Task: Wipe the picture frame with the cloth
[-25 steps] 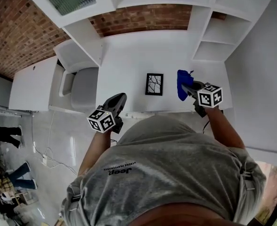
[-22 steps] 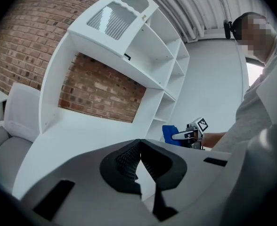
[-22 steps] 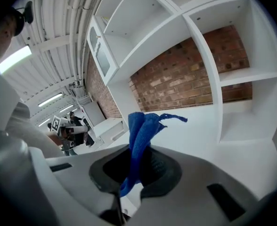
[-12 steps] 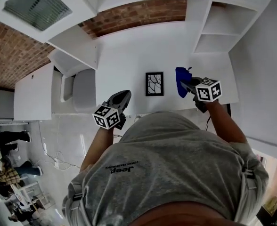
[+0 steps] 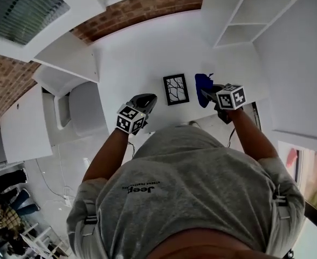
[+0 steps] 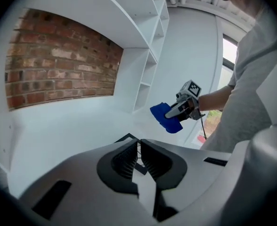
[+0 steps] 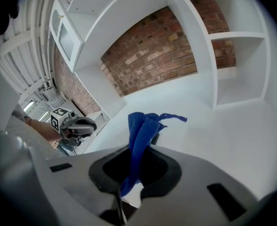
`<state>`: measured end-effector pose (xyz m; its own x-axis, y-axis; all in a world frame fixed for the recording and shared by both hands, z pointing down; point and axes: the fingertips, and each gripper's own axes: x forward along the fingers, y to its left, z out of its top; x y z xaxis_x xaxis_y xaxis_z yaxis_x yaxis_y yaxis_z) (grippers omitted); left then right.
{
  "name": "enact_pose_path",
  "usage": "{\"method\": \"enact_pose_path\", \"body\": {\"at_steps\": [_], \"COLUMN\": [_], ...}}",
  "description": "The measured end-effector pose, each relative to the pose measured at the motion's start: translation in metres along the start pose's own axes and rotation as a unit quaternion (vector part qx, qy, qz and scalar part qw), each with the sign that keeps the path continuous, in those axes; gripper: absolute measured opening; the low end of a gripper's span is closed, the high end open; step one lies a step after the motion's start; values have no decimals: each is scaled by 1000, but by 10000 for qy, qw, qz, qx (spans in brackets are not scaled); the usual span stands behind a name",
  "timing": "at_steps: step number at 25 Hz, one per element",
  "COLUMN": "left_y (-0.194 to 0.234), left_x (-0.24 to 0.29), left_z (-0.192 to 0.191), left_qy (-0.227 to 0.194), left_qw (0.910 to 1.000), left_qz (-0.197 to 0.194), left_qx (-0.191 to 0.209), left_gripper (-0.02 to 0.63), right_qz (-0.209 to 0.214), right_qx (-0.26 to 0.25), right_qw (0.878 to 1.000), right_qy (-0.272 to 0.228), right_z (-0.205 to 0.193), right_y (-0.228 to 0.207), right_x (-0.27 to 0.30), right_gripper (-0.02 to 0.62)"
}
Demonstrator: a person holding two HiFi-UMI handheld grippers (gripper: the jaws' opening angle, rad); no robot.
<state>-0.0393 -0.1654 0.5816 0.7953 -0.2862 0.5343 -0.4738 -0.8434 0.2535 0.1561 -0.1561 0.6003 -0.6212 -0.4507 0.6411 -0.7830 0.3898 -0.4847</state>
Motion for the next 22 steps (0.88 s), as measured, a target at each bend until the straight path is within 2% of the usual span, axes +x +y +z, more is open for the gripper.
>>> {"method": "enact_pose_path", "body": {"at_steps": [7,8,9,10,12,15,17,22], "left_y": [-1,-2,-2,-1,3,7,7,4], "left_x": [37,44,51,59,75,94,103,114], "left_z": [-24,-27,-32,-37,-49,-66,-73,-85], "left_qy": [590,709,852,1012,1345,1792,1955,2151], "left_qw": [9950,9925,9889,9842,9700,9389,9232,9117], "left_qz": [-294,-355,-421,-480,-572,-800,-1026,-1383], "left_qx": [747,930,1138,1374,1943,2829,3145,3217], "left_gripper": [21,27,64,115,162,214,258,293], "right_qz": [71,73,78,86,114,162,165,178], "right_qx": [-69,-102,-144,-190,-269,-330,-360,-342], "right_qw": [9996,9995,9992,9989,9983,9974,9969,9966], "right_qy": [247,299,355,412,512,622,677,734], "right_z": [-6,-6,-7,-7,-7,-11,-13,-15], "right_y": [-3,-5,-6,-7,-8,-8,-8,-6], "right_x": [26,31,37,42,54,69,74,75], "right_gripper": [51,51,51,51,51,51,51,51]}}
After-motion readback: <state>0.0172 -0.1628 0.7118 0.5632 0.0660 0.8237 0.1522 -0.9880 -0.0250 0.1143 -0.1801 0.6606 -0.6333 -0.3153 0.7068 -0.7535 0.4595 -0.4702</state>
